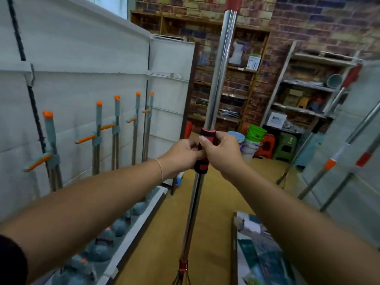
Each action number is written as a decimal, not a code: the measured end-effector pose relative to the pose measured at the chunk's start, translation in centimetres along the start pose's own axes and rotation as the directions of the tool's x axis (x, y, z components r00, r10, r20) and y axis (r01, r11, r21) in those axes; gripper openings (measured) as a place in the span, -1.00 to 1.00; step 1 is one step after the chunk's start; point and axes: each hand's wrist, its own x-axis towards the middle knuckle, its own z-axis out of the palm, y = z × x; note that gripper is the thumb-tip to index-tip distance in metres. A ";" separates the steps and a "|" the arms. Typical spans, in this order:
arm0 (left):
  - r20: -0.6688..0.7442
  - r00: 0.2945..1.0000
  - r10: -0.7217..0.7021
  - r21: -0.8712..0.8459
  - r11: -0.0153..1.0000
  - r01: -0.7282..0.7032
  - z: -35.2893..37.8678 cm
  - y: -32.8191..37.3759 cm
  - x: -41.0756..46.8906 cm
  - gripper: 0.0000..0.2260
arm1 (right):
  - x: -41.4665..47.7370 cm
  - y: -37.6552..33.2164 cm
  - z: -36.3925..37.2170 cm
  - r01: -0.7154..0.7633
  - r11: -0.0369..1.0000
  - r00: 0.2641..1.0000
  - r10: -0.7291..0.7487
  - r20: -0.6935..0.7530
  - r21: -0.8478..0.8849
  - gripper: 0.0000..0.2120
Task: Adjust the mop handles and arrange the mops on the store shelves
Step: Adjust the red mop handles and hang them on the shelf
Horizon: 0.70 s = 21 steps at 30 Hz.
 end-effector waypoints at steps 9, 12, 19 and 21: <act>0.206 0.978 0.028 -0.012 1.000 -0.026 -1.7 -0.5 10.2 -0.80 | 8.2 2.0 0.9 -0.066 0.994 0.990 0.053 -0.134 -0.090 -0.95; 0.258 0.966 0.032 -0.015 0.999 -0.029 -1.9 -0.8 12.8 -0.90 | 10.0 2.7 1.3 -0.087 0.993 0.981 0.070 -0.183 -0.085 -0.96; 0.302 0.951 0.068 -0.011 0.998 -0.068 -2.0 -2.3 18.0 -0.83 | 14.1 5.3 2.2 -0.134 0.989 0.964 0.114 -0.239 -0.069 -0.92; 0.311 0.948 0.064 0.005 0.998 -0.069 -2.3 -2.9 19.6 -0.81 | 15.6 6.3 2.6 -0.142 0.988 0.961 0.122 -0.250 -0.065 -0.88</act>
